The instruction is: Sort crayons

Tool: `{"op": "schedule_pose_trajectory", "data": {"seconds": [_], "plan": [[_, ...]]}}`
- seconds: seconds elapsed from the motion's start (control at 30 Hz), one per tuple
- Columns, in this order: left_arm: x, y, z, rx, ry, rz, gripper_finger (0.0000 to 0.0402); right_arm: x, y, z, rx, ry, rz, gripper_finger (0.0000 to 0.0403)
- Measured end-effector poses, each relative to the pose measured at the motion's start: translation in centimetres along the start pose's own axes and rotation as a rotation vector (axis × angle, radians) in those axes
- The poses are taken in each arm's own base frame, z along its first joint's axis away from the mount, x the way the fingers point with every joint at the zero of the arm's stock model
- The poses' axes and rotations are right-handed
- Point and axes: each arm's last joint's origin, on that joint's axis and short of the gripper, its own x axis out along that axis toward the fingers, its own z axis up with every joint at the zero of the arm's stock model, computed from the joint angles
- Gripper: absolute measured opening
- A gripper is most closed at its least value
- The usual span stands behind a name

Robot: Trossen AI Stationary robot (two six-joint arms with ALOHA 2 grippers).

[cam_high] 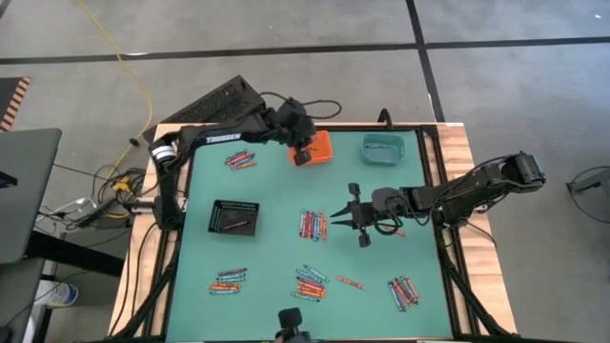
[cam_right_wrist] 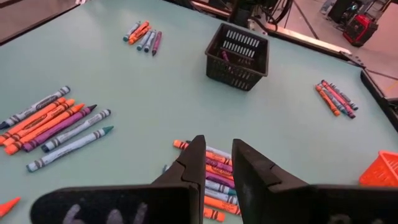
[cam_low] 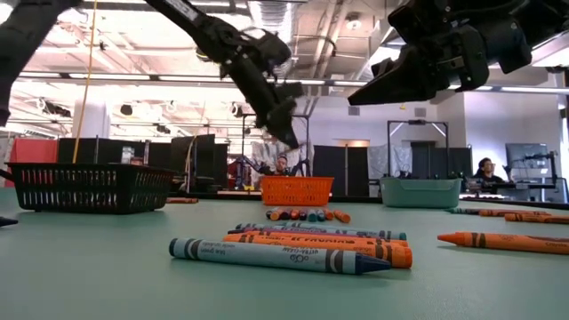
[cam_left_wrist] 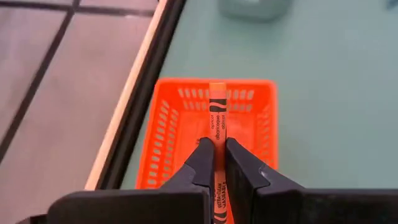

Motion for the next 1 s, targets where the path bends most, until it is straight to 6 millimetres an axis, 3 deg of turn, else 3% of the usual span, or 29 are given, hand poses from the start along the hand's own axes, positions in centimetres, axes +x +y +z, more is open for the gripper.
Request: {"op": "schedule_pose_trajectory", "data": {"seconds": [0.27, 0.6, 0.77, 1.0], "plan": [[3.3, 0.5, -0.8, 0.027, 0.191, 0.043, 0.0026, 0.0, 0.0, -0.1, -0.003, 0.011, 0.001, 0.0074], [2.7, -0.3, -0.2, 0.096, 0.227, 0.072, 0.0107, 0.0, -0.1, -0.3, -0.001, 0.027, -0.004, 0.0074], [-1.3, 0.1, 1.6, 0.089, 0.334, 0.101, 0.0130, 0.0, -0.1, -0.3, 0.002, 0.027, -0.005, 0.0074], [-10.7, -0.6, 2.3, -0.041, 0.383, -0.010, 0.0132, 0.0, 0.0, -0.3, 0.110, 0.026, -0.003, 0.0074]]}}
